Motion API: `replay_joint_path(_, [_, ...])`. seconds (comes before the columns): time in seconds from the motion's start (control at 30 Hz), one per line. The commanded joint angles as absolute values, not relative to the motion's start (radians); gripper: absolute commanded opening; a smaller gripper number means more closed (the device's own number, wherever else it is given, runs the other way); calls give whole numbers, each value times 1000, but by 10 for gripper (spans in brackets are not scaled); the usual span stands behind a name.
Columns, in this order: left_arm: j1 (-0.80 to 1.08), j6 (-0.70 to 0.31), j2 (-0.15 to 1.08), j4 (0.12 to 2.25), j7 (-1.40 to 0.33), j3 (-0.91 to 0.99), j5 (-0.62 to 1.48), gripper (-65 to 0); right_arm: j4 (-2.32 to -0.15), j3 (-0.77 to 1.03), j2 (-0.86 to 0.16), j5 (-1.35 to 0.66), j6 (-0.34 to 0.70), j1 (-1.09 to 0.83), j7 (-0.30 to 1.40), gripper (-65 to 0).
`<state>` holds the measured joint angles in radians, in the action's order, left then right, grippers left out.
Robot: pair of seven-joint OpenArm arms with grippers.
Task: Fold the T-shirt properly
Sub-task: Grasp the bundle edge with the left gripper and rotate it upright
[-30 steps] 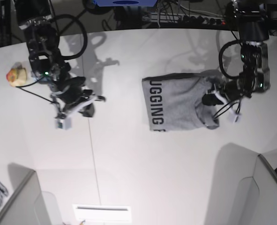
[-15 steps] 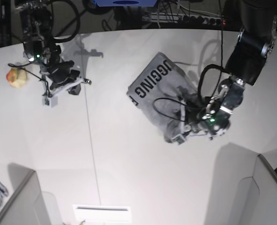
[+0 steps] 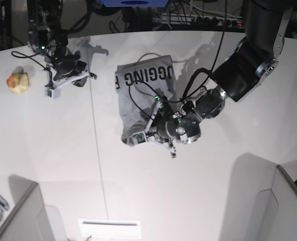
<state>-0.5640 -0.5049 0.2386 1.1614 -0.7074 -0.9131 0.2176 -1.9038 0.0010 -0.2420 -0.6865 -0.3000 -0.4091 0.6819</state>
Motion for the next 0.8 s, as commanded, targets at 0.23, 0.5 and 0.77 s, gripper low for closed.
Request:
replay_joint_path(0.23, [-595, -642, 163, 1026, -558, -909, 39, -650, -1923, 7, -222, -691, -298, -406, 671, -650])
replay_joint_path(0.5, [-607, -665, 147, 1024, -558, -909, 42, -650, -1923, 8, -214, -691, -300, -406, 671, -650])
replay_joint_path(0.77, [-634, -665, 148, 1032, -558, -915, 36, -650, -1923, 5, -214, -691, -300, -401, 671, -650])
